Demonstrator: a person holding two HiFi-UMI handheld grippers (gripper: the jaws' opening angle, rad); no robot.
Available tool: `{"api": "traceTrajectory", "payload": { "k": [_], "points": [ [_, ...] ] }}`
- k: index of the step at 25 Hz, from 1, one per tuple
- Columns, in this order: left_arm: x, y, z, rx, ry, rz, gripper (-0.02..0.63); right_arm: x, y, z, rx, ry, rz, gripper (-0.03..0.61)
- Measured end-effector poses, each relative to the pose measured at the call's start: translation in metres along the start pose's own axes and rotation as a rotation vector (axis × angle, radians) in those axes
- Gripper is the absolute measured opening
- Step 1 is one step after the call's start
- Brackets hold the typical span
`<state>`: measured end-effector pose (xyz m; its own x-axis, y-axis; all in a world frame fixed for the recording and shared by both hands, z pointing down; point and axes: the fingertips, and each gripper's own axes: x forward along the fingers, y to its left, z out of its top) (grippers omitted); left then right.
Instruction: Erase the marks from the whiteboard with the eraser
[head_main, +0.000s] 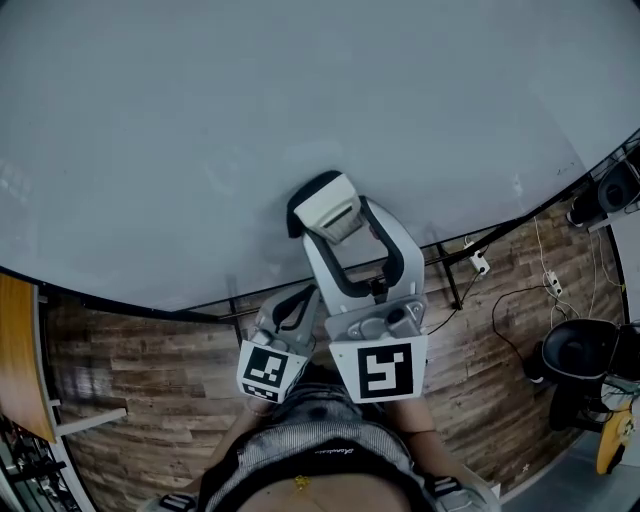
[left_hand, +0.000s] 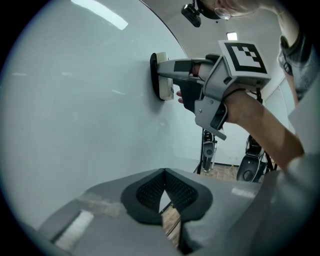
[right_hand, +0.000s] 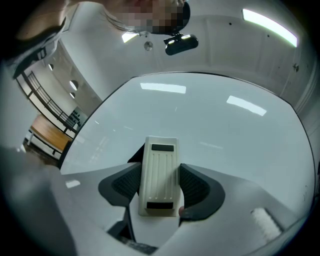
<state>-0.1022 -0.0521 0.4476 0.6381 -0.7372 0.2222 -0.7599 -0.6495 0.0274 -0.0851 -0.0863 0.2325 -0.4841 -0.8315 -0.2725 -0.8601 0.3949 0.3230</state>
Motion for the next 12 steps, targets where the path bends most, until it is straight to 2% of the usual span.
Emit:
{"api": "traceTrajectory", "payload": {
  "k": [4, 12],
  "points": [
    [0.025, -0.021, 0.006, -0.007, 0.001, -0.003, 0.003, -0.006, -0.029, -0.005, 0.026, 0.003, 0.022, 0.247],
    [0.063, -0.053, 0.014, 0.007, 0.012, -0.006, 0.003, -0.024, -0.087, -0.019, 0.066, 0.008, 0.013, 0.247]
  ]
}}
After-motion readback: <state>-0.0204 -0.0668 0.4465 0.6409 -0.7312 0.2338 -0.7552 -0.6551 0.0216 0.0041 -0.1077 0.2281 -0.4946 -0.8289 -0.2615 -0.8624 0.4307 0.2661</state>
